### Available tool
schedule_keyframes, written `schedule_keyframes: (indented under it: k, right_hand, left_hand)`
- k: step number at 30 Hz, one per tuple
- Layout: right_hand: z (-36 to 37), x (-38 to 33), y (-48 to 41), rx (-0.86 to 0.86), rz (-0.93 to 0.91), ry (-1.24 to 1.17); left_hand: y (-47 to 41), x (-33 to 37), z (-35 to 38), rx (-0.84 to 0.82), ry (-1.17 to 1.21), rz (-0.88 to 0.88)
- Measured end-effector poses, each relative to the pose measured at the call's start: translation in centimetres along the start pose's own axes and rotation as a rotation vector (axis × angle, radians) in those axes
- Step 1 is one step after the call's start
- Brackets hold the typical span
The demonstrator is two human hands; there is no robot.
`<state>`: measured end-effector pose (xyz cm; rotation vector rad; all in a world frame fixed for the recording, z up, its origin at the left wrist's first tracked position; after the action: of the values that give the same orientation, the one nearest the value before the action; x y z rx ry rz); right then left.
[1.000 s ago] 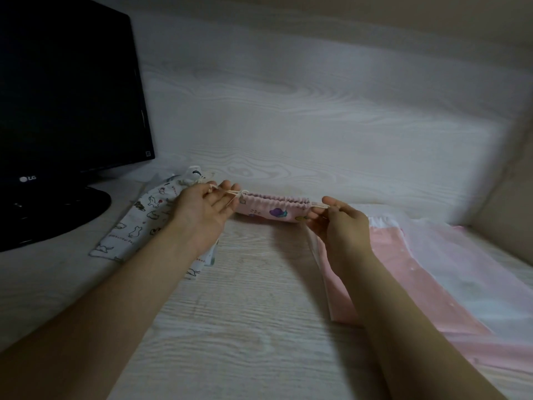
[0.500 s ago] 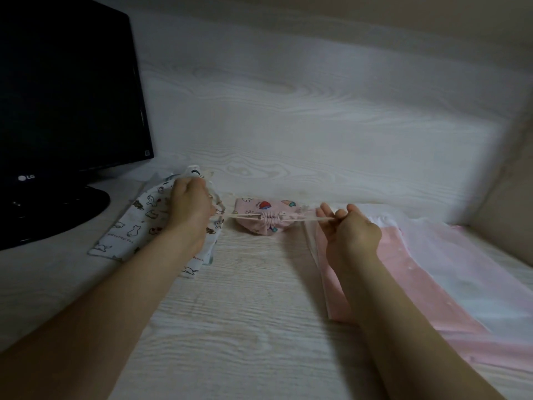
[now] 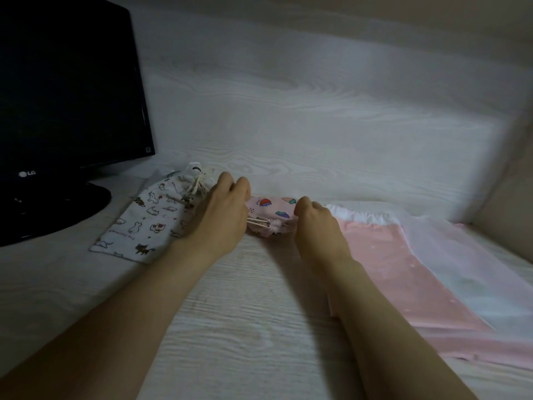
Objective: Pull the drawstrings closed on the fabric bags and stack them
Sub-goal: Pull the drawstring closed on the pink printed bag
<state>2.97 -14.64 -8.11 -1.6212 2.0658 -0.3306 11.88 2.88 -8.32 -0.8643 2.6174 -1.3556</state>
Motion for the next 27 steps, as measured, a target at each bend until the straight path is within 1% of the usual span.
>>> schedule_keyframes:
  k: [2,4,7,10,14,19,23,27]
  right_hand:
    - [0.4,0.5,0.1,-0.050,0.024,0.015]
    - [0.5,1.0,0.4,-0.057,0.012,-0.038]
    - [0.6,1.2,0.8,-0.076,-0.061,-0.138]
    - [0.1,0.7,1.2,-0.114,-0.068,-0.170]
    - [-0.5,0.2,1.5,-0.130,-0.073,-0.098]
    - [-0.7,-0.3,1.7,-0.211,-0.128,-0.050]
    - [-0.2,0.2,1.4,-0.112,-0.183,-0.101]
    - [0.1,0.4,1.2,-0.045,-0.197,-0.104]
  left_hand:
    - [0.4,0.4,0.1,-0.085,0.015,0.003]
    - [0.9,0.7,0.1,-0.158,0.026,0.017]
    - [1.1,0.6,-0.3,-0.209,0.059,0.024]
    - [1.1,0.3,-0.6,-0.237,0.071,0.029]
    - [1.1,0.1,-1.1,-0.268,0.019,0.016]
    - [1.5,-0.1,-0.6,-0.390,0.013,0.014]
    - [1.6,0.4,-0.3,-0.416,0.022,-0.053]
    - [1.3,0.9,-0.4,-0.330,0.083,-0.116]
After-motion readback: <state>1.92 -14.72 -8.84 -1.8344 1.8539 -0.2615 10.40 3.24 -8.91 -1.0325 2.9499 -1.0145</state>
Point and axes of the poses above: each hand's wrist, its own y-axis away from the middle knuckle, its own z-axis out of the palm, x = y × z, the point moved 2 cm from there along -y, towards the middle knuckle
